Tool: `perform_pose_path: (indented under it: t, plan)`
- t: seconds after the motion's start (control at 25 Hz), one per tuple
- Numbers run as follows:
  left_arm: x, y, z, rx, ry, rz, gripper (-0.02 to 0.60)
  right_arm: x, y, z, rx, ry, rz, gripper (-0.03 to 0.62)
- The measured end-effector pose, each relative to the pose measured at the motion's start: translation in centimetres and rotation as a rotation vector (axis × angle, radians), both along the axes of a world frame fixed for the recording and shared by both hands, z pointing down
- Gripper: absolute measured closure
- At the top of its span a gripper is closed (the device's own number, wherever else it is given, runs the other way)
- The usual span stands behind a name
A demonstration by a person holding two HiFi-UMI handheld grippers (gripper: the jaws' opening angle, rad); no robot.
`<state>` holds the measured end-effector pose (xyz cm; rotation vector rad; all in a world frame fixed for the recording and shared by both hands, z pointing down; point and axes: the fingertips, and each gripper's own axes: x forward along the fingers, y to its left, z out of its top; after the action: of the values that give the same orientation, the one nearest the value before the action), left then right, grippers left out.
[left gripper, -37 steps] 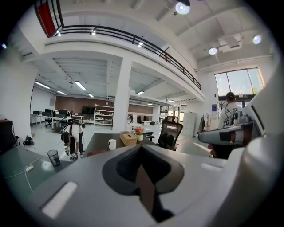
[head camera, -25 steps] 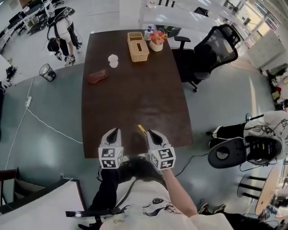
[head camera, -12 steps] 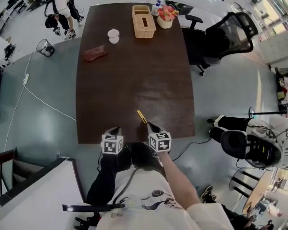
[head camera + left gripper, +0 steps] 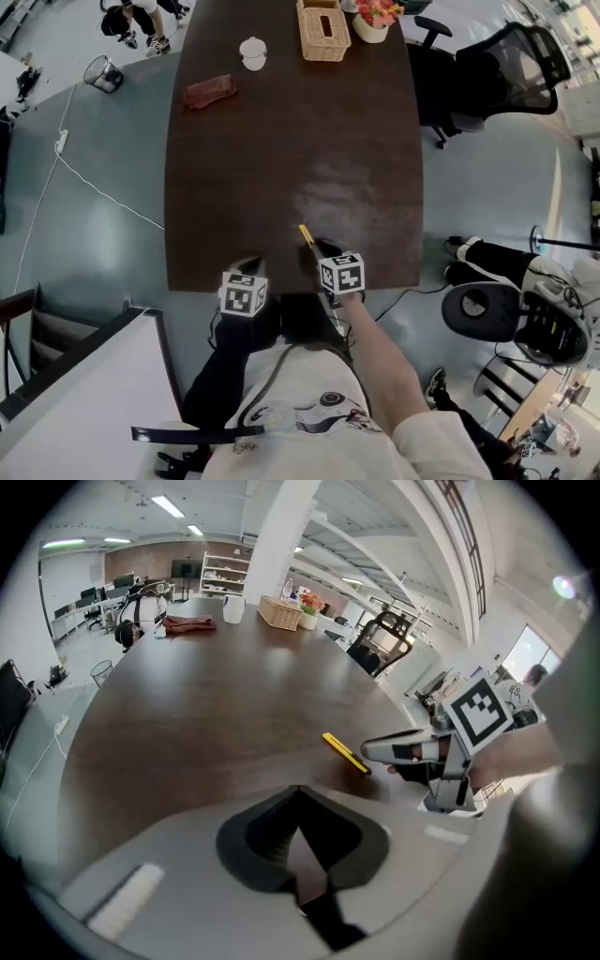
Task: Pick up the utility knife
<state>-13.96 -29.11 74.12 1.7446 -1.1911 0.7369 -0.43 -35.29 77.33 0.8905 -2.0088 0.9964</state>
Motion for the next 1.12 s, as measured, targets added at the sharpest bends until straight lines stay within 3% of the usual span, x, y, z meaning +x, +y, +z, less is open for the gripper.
perform_pose_path:
  t: [0.24, 0.64, 0.76, 1.12]
  plan:
    - [-0.6, 0.5, 0.2, -0.024, 0.003, -0.010, 0.583, -0.2, -0.2, 1.1, -0.052, 0.013, -0.046, 0.531]
    - [-1.2, 0.6, 0.1, -0.026, 0.008, -0.035, 0.583, -1.2, -0.1, 0.8, -0.051, 0.005, -0.084, 0.496]
    - [-1.2, 1.2, 0.2, -0.031, 0.013, -0.036, 0.583, -1.2, 0.5, 1.6, -0.060, 0.055, -0.107, 0.477]
    - [-2.1, 2.4, 0.0, -0.021, 0.008, -0.042, 0.583, -2.0, 0.8, 2.1, 0.073, 0.265, -0.133, 0.471]
